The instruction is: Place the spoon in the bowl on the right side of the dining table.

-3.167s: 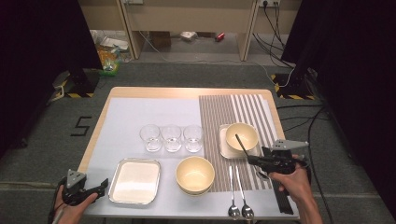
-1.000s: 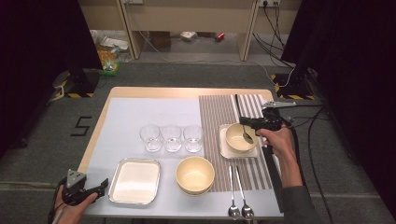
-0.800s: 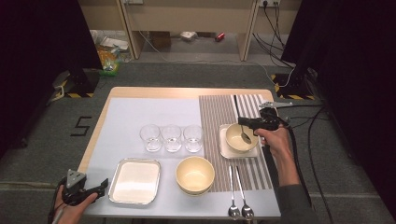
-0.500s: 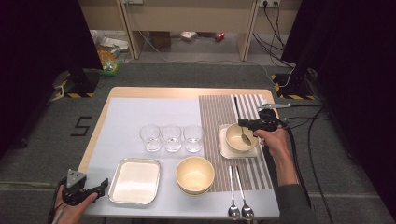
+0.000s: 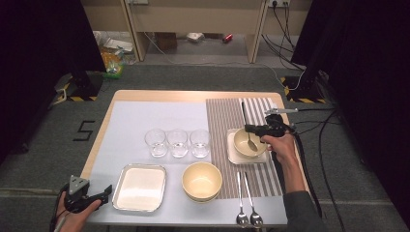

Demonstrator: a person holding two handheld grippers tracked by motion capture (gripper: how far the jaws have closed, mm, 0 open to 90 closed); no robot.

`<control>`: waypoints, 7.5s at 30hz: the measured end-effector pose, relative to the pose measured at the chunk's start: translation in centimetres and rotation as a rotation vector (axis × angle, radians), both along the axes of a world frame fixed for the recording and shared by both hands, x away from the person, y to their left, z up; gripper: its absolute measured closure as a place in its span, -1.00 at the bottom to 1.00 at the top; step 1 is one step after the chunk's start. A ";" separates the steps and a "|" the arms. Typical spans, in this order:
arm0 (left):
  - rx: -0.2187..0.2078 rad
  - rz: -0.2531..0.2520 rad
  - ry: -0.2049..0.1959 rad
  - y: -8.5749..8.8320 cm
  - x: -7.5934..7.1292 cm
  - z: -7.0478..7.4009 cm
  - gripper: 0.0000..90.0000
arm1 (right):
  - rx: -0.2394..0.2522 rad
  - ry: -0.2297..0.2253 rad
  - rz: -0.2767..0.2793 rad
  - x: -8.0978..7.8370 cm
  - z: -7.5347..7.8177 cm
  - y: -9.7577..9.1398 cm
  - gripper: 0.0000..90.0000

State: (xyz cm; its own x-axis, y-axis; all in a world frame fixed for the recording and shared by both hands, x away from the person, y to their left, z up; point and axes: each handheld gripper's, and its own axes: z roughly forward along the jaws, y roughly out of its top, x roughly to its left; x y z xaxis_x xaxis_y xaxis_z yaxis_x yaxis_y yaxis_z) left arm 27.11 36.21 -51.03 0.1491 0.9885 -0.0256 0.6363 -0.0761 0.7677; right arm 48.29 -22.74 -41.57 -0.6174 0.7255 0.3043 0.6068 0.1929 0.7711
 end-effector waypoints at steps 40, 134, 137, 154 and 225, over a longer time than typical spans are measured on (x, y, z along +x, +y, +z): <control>-0.001 0.000 -0.003 0.0 0.0 0.0 -0.70 | -0.148 0.000 0.009 0.4 -1.2 1.5 0.99; 0.000 0.001 -0.007 0.0 0.0 -0.1 -0.70 | -0.209 -0.169 0.075 -0.4 -1.9 6.1 -0.39; -0.001 0.003 -0.009 0.0 0.0 -0.1 -0.70 | -0.205 -0.175 0.079 -0.4 -1.8 6.2 -0.38; 0.002 0.001 -0.005 0.0 0.0 -0.1 -0.70 | -0.194 -0.151 0.147 -1.5 -1.8 7.1 -0.37; -0.002 0.003 -0.015 0.0 -0.1 -0.1 -0.70 | -0.207 -0.201 0.255 -5.8 -1.8 7.7 -0.36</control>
